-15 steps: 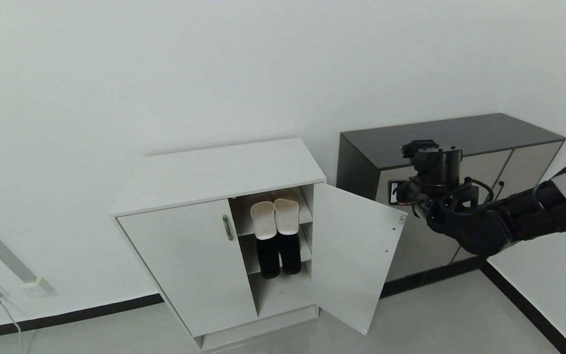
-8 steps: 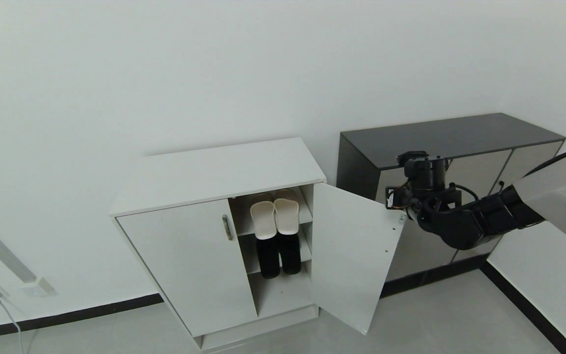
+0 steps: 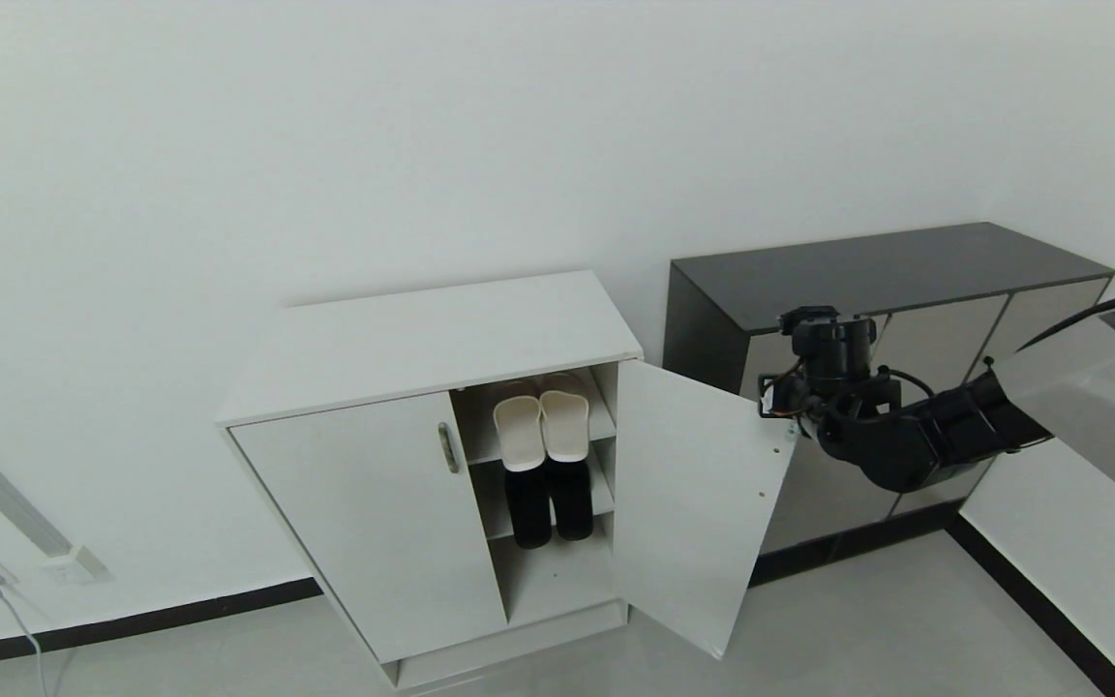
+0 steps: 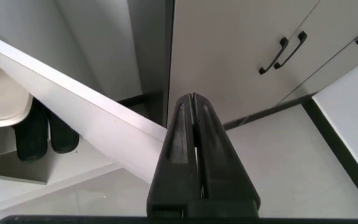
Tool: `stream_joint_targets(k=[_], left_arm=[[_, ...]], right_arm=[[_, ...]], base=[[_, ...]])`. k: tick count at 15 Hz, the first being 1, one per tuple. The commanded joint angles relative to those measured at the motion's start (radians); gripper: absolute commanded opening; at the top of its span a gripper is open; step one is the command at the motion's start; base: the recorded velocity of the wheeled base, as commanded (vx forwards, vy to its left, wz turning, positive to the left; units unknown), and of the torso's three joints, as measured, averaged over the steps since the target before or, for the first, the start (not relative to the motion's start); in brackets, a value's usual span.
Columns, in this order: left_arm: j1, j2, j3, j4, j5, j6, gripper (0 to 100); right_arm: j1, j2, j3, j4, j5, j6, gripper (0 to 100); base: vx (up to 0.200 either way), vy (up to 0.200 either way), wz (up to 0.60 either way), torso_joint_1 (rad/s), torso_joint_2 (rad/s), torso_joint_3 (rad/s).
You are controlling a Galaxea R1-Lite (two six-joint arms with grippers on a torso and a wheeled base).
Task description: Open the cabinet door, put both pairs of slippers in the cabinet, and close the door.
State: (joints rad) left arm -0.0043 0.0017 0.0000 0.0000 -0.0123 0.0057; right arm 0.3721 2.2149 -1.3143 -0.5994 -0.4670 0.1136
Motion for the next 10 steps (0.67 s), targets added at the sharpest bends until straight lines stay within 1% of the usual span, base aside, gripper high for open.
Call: stream_joint_targets(k=[1, 10], left_arm=[[0.000, 0.000, 0.000, 0.000, 0.000, 0.000, 0], [0.000, 0.000, 0.000, 0.000, 0.000, 0.000, 0]], right_arm=[[-0.002, 0.016, -0.002, 0.000, 0.001, 0.004, 0], [-0.013, 0.068, -0.016, 0.000, 0.028, 0.026, 0]], base=[[0.000, 0.000, 0.00, 0.000, 0.00, 0.000], [0.000, 0.000, 0.00, 0.000, 0.00, 0.000]])
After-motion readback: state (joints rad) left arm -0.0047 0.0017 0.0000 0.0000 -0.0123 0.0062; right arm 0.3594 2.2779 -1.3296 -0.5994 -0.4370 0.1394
